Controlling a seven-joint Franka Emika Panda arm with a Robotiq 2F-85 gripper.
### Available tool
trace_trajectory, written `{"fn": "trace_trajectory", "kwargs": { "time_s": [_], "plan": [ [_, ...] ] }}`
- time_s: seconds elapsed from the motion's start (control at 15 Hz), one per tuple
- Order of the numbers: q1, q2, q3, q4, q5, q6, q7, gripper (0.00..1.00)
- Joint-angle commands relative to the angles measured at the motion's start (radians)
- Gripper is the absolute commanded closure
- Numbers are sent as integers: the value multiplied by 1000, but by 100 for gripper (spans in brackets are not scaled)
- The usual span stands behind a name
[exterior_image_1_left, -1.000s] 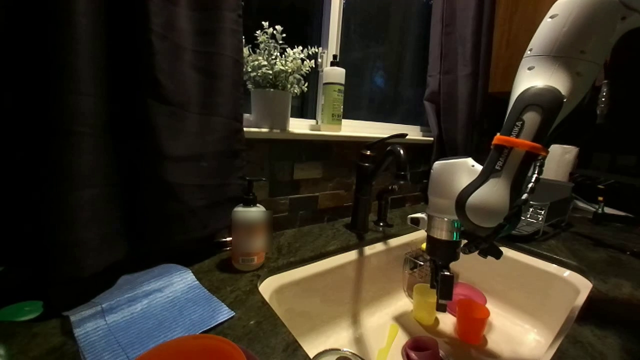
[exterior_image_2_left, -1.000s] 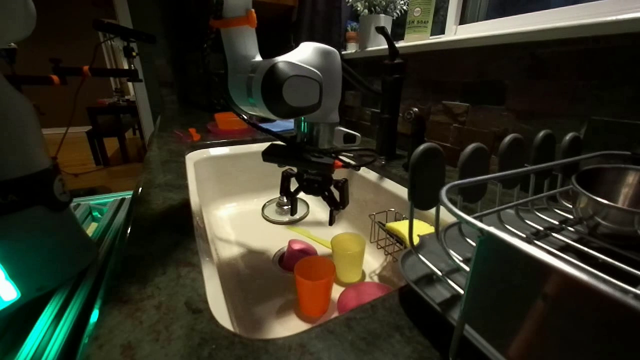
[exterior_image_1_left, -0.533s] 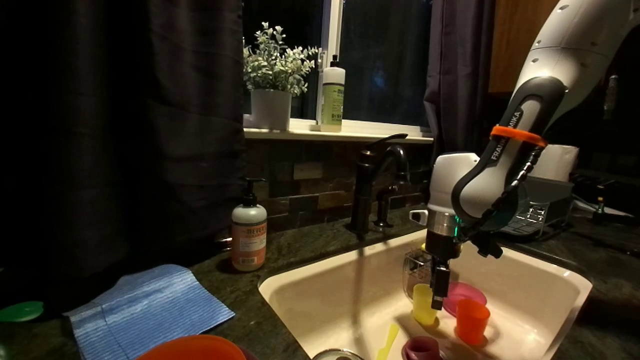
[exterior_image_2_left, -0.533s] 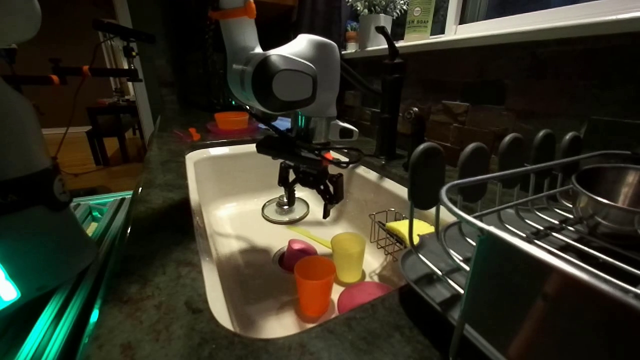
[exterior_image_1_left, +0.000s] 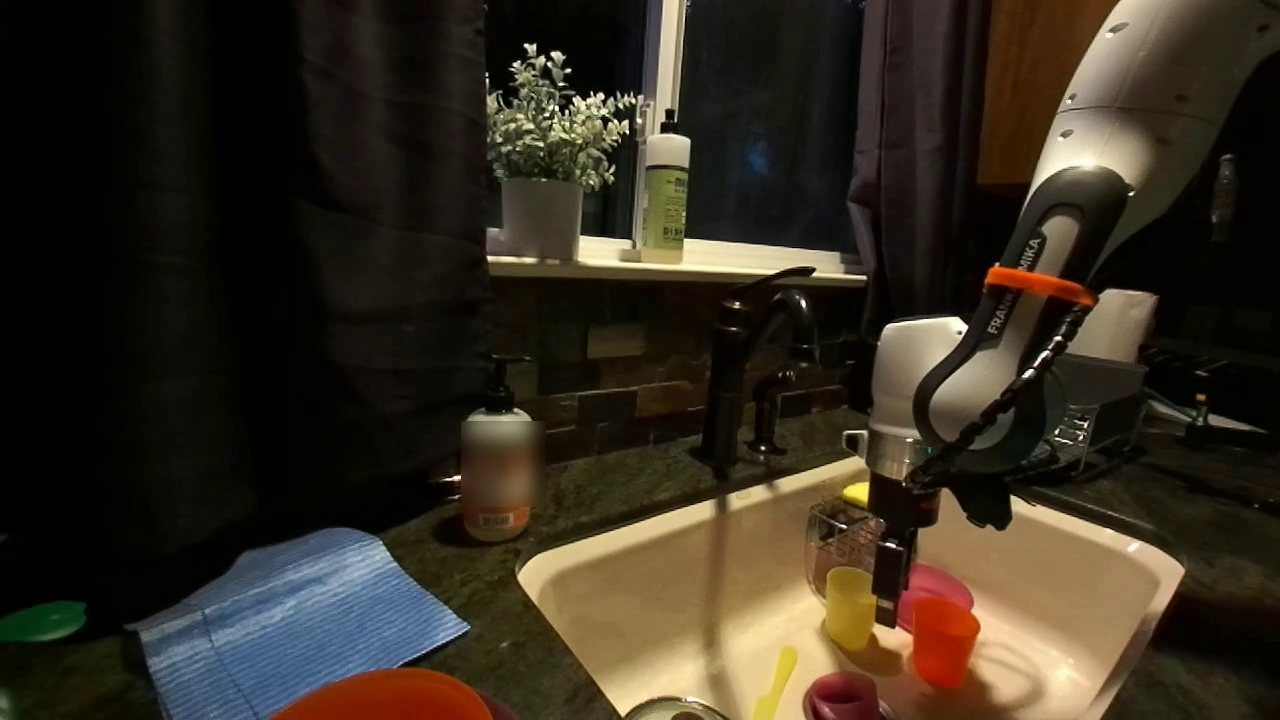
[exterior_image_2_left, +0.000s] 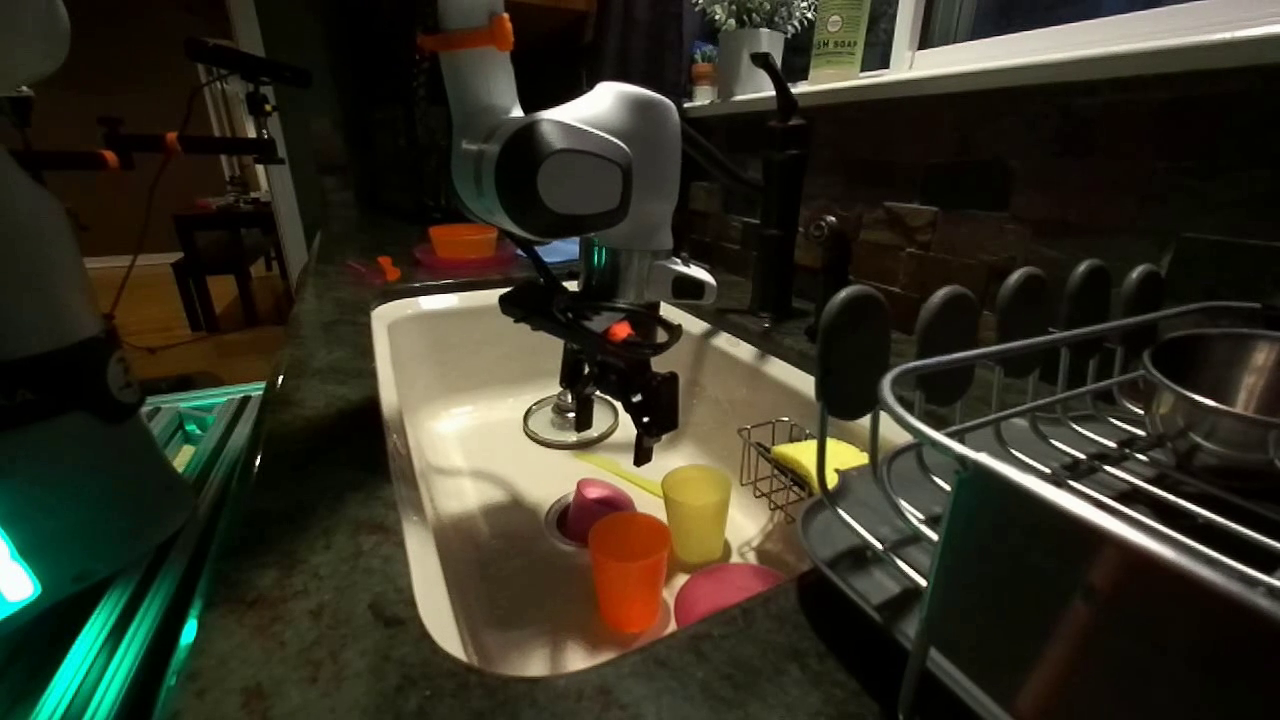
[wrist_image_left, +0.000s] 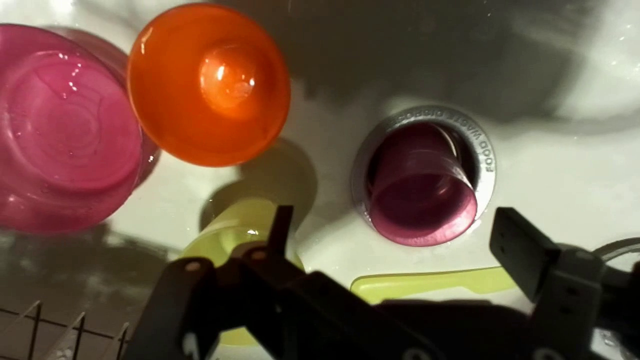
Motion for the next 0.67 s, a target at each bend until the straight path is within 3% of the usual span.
{"fn": "trace_trajectory", "kwargs": {
  "time_s": [0.0, 0.33, 0.4, 0.47, 0.6],
  "plan": [
    [3, -1, -2, 2, 5, -2, -4, 0],
    [3, -1, -2, 4, 5, -2, -4, 0],
    [-18, 6, 24, 8, 29, 1, -20, 0],
    [21, -3, -12, 7, 6, -2, 29, 0],
    [31, -12, -13, 4, 4, 26, 41, 0]
  ]
}}
